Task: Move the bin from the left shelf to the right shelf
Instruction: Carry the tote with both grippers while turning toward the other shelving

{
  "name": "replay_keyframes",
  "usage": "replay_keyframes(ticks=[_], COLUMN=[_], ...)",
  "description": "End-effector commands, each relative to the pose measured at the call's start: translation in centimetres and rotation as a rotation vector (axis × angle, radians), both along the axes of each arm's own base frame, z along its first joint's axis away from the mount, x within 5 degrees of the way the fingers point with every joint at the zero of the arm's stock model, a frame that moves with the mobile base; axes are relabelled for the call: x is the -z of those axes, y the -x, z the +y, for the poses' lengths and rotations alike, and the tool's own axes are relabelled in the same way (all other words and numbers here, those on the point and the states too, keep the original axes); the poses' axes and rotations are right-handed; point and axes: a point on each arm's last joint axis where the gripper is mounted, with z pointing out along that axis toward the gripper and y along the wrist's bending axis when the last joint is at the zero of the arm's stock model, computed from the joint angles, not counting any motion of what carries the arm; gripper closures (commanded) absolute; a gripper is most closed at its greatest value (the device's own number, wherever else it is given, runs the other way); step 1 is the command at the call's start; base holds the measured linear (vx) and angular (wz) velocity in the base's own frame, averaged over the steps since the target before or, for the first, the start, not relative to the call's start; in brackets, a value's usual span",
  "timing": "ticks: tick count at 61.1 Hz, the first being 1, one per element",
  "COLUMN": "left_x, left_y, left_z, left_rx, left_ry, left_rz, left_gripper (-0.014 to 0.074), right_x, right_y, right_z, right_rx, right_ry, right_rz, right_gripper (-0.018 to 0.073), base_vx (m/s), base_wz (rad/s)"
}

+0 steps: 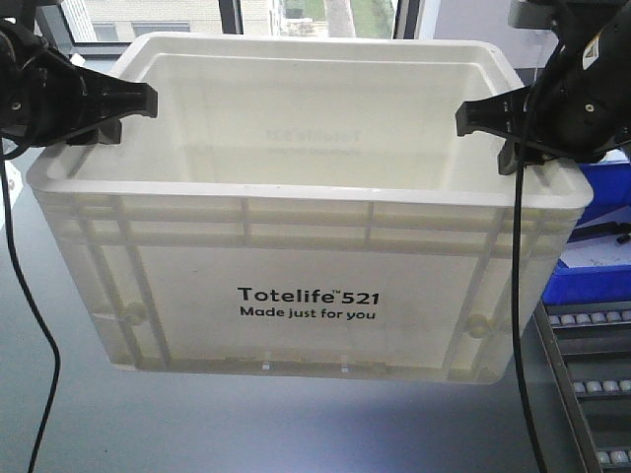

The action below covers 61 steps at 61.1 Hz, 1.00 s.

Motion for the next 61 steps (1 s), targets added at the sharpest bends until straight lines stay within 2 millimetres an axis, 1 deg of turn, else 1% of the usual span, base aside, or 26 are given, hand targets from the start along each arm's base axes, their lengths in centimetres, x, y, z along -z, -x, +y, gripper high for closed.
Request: replay_keyframes(ticks=[1, 61], left_x=[-2.8, -2.8], left_y=[0.41, 0.41], left_z=[0.63, 0.63], left_rx=[0.013, 0.013], left_ry=[-0.012, -0.012], left_rz=[-0.161, -0.161], left_gripper=[0.0536, 0.0536], right_x=[-3.13, -3.13], right_y=[0.4, 0.4], right_z=[-0.98, -0.98], right_rx=[0.01, 0.01], right_ry=[0.017, 0.017], right_rz=[-0.18, -0.18], right_gripper=[0.0557, 0.0557], base_vx=[0.19, 0.17], base_wz=[0.01, -0.03])
